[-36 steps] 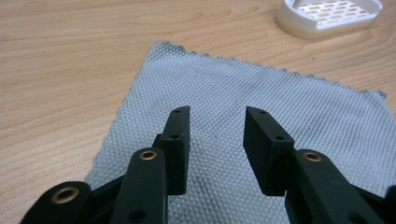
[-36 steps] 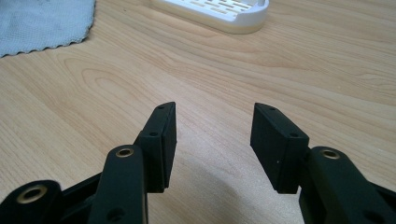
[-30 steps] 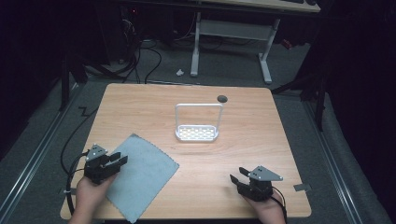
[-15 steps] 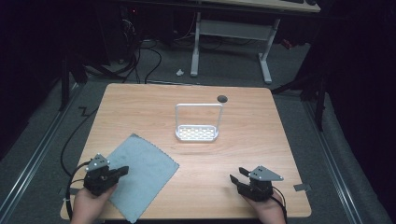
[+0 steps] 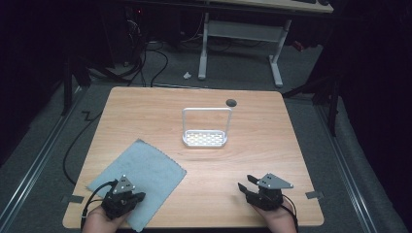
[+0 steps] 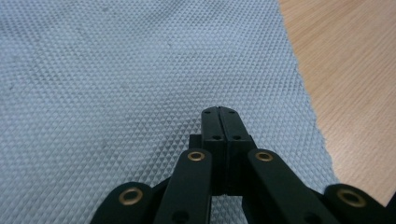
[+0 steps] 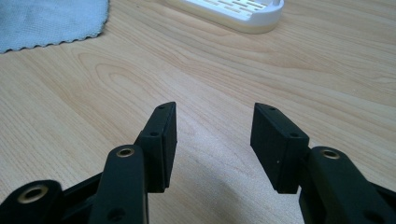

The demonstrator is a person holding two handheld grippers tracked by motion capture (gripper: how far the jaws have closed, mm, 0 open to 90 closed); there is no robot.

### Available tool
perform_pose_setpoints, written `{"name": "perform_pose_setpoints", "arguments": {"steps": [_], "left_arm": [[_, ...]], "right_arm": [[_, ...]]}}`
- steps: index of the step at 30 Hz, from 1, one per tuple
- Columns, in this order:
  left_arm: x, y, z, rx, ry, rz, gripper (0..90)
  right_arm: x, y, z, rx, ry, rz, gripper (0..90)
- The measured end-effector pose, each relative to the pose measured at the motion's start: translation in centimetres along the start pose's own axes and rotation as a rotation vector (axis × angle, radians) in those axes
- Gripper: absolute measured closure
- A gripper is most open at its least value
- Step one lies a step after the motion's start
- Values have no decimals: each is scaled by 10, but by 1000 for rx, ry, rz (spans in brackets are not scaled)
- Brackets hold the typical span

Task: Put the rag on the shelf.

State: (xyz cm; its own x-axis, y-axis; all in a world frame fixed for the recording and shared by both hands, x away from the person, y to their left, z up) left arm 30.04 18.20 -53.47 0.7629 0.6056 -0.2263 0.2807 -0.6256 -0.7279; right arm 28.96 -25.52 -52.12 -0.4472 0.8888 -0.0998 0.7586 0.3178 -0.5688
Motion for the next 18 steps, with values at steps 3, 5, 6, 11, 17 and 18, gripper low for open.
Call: {"name": "perform_pose_setpoints", "arguments": {"steps": [3, 5, 6, 11, 17, 18], "left_arm": [[-6, 7, -4, -9, 11, 29, 899], [-21, 21, -13, -10, 44, 69, 899], [-21, 21, -13, -10, 44, 69, 899], [-54, 49, -35, 13, 158, 110, 898], [-26, 15, -29, -128, 19, 13, 894], [-26, 15, -29, -128, 19, 13, 894]], "right_arm": [[0, 1, 0, 2, 3, -2, 517], [1, 3, 0, 7, -3, -5, 517], [1, 3, 0, 7, -3, -5, 517], [4, 4, 0, 10, -13, -8, 520], [4, 2, 2, 6, -7, -7, 544], [4, 2, 2, 6, -7, -7, 544]]}}
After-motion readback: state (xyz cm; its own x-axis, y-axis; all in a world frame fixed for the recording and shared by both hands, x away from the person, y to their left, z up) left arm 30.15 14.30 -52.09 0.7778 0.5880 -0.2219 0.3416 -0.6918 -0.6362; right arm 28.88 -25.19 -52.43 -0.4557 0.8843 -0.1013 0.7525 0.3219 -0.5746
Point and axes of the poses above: each handheld gripper's, and its own axes: y roughly forward along the jaws, z roughly out of its underside, x roughly to its left, the point moved 2 cm from there along y, roughly forward along the jaws, and after that the axes turned 9 degrees about z, right-handed, at the moved point
